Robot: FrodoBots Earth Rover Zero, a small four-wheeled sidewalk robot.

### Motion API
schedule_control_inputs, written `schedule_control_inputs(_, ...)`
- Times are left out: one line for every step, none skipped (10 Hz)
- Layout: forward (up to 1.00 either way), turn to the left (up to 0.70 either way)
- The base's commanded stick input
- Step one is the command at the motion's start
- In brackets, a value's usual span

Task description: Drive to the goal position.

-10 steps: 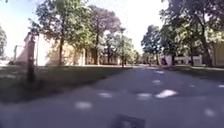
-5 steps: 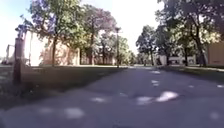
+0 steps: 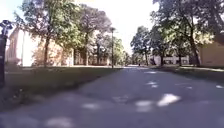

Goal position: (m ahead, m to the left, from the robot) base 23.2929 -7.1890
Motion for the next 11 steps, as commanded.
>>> schedule_control_inputs(0.45,-0.27)
schedule_control_inputs(0.45,-0.27)
schedule_control_inputs(0.45,-0.27)
schedule_control_inputs(0.45,-0.27)
schedule_control_inputs(0.45,-0.27)
schedule_control_inputs(0.45,-0.27)
schedule_control_inputs(0.45,-0.27)
schedule_control_inputs(0.45,-0.27)
schedule_control_inputs(0.45,-0.27)
schedule_control_inputs(0.45,-0.27)
schedule_control_inputs(0.45,-0.27)
